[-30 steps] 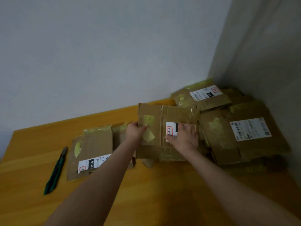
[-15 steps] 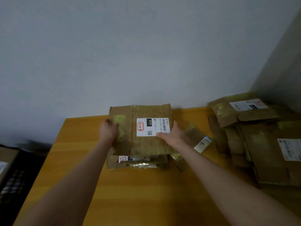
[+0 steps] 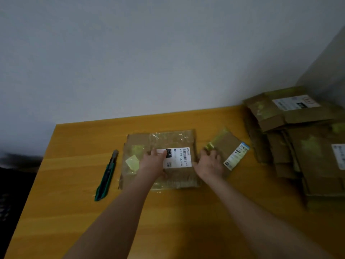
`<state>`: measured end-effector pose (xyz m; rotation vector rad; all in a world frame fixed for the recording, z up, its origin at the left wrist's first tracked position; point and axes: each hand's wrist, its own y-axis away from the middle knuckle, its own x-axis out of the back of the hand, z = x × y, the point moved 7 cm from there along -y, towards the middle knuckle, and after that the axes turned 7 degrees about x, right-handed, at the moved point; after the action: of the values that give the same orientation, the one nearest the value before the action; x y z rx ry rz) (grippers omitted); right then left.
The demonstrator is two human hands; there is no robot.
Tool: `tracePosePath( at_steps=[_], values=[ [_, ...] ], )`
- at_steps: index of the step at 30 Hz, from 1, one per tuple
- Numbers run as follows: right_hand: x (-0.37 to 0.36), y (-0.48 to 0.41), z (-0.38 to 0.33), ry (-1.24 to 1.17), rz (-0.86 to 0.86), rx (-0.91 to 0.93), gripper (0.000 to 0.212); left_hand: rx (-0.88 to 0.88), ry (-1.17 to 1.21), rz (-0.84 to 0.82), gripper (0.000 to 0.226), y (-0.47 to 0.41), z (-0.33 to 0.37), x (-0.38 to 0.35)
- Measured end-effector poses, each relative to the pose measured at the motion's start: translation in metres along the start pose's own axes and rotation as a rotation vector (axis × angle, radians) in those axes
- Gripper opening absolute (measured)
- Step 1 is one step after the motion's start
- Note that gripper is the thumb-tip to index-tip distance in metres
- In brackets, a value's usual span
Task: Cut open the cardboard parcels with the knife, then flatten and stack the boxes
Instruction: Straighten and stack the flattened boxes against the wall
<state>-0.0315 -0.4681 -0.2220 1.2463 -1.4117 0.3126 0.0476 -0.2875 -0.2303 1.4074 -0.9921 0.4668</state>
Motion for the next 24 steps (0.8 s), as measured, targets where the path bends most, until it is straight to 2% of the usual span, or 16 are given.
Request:
tracePosePath(
  at_steps=[3, 5, 7, 9, 11, 16, 20, 24],
  values=[
    [0.016, -0.003, 0.029, -0.091, 0.109, -0.096, 0.062, 0.067, 0.000, 0.022, 0.097, -0.001, 0.008, 0.017],
    [0.026, -0.007, 0.052, -0.205, 0.149, -0.179, 0.072, 0.084, -0.023, 0.074, 0.103, 0.000, 0.023, 0.025],
    [0.032, -0.010, 0.080, -0.347, 0.168, -0.304, 0.084, 0.079, 0.016, 0.129, 0.104, 0.000, 0.038, 0.029],
    [0.028, -0.012, 0.104, -0.533, 0.145, -0.424, 0.086, 0.083, 0.086, 0.120, 0.108, -0.001, 0.047, 0.027],
    [0.020, -0.015, 0.115, -0.762, 0.117, -0.481, 0.077, 0.073, 0.110, 0.095, 0.109, -0.004, 0.049, 0.020],
    [0.008, -0.023, 0.121, -1.004, 0.155, -0.534, 0.061, 0.045, 0.121, 0.159, 0.107, -0.006, 0.046, 0.012],
    [0.021, -0.029, 0.124, -0.923, 0.208, -0.502, 0.040, 0.068, 0.143, 0.196, 0.101, -0.002, 0.047, 0.008],
    [0.067, -0.027, 0.106, -0.934, 0.348, -0.303, 0.014, 0.056, 0.158, 0.194, 0.091, 0.004, 0.043, 0.006]
  ],
)
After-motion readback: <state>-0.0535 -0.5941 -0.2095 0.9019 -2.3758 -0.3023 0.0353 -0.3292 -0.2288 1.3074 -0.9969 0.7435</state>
